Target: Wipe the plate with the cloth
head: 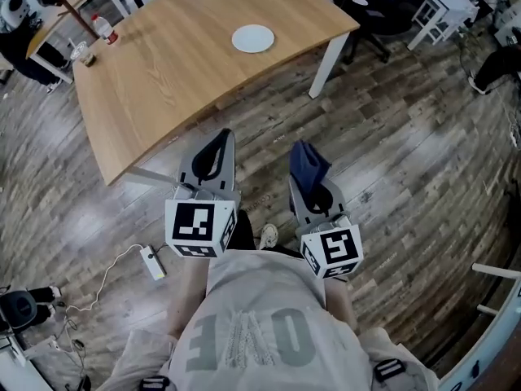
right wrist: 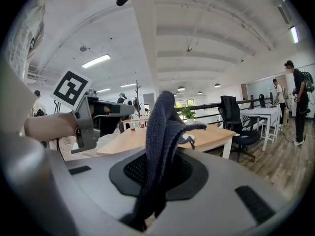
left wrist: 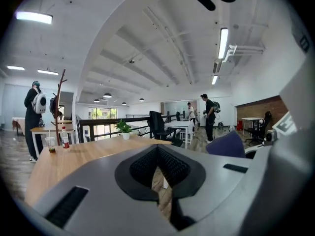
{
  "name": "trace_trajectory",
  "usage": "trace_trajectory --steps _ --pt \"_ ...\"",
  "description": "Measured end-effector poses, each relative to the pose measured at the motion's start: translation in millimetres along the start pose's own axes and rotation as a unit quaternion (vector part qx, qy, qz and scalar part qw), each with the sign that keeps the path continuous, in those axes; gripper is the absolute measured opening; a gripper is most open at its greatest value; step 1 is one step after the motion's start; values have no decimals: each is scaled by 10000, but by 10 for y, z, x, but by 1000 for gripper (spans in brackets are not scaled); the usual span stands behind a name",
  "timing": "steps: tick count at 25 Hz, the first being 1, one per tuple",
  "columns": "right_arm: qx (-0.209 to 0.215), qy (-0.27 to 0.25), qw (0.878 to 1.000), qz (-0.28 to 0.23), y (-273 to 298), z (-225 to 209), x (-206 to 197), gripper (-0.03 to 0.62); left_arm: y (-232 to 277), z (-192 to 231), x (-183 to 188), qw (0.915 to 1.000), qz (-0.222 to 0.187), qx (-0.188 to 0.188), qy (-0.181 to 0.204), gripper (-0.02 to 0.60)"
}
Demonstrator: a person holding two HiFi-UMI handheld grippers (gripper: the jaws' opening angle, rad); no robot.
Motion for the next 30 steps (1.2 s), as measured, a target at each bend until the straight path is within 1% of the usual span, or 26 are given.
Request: trace_trajectory --steps 2,6,9,11,15,20,23,26,30 --pt "48 51 9999 94 21 -81 -54 61 32 36 -50 9998 90 163 102 6" --pt "115 -75 9998 170 272 -238 -70 61 296 300 -74 9993 141 317 -147 6" --pt "36 -195 9994 267 519 -397 -67 61 591 486 -38 9991 117 395 -117 6" --pt "-27 -158 9995 282 655 -532 -66 60 790 581 20 9990 52 426 -117 6" --pt "-46 -93 9993 364 1055 -795 18 61 1251 811 191 9990 -51 385 -224 6" --pt "9 -368 9989 293 1687 -1146 343 61 1849 1030 445 9992 -131 244 -284 6" --pt "28 -554 9982 222 2022 -1285 496 61 2153 1214 481 9990 -112 261 -348 6" --pt "47 -740 9969 249 2261 -1372 557 61 2392 1364 490 9989 -47 223 -415 6" --pt "-20 -666 9971 376 2472 -1490 565 61 2697 1482 540 9993 50 143 -333 6"
Point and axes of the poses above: the fingertips, and each gripper's own axes: y forward along the fingers, z to its left, x out of its top, the point moved 5 cm from there along -y, backward along the fingers, and after that the axes turned 14 degrees about -y, right-handed, at the moved point
